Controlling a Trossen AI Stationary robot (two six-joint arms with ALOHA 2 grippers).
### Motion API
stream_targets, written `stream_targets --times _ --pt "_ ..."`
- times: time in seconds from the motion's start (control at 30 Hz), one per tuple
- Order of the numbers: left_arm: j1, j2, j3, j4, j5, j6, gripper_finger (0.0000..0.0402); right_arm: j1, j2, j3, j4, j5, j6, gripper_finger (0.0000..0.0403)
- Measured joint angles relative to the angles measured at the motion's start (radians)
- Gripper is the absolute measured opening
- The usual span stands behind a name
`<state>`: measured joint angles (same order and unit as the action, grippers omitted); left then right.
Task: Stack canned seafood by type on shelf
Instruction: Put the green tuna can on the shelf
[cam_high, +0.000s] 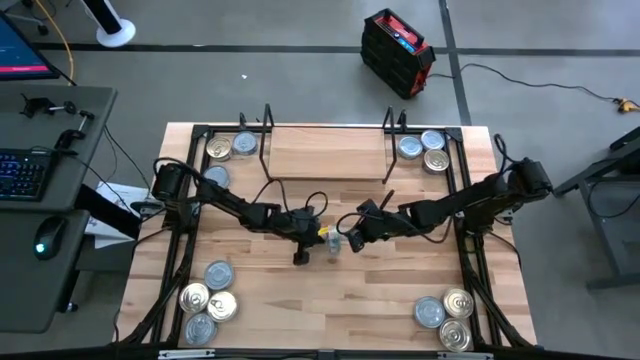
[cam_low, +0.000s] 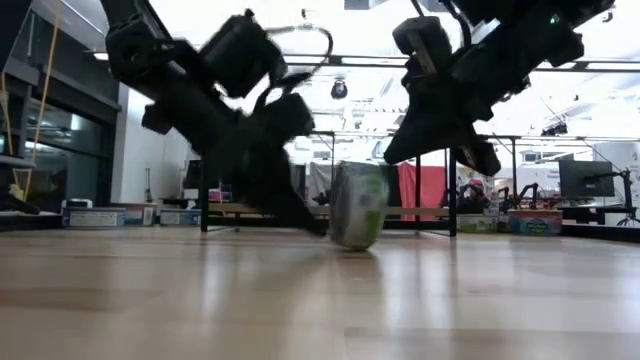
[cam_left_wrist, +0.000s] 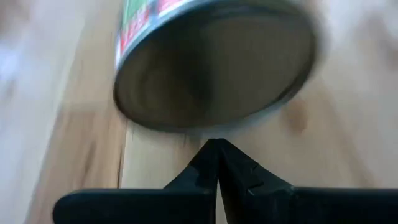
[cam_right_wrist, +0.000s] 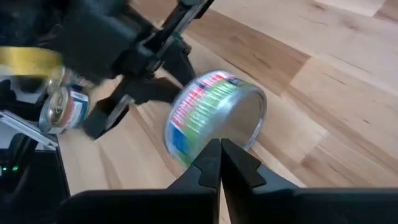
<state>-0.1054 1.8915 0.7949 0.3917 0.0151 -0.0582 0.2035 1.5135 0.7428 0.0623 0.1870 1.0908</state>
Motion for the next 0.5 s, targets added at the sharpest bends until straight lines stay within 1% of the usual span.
stream_targets --times 0.17,0.5 --pt "-0.003 -0.006 0.005 0.028 0.004 -0.015 0.0000 0.000 -0.004 -0.001 0.000 0.000 -0.002 0.0000" --pt "-0.026 -0.007 0.005 0.103 0.007 -0.051 0.0000 -0.019 -0.017 -0.003 -0.022 -0.005 -0.070 0.0000"
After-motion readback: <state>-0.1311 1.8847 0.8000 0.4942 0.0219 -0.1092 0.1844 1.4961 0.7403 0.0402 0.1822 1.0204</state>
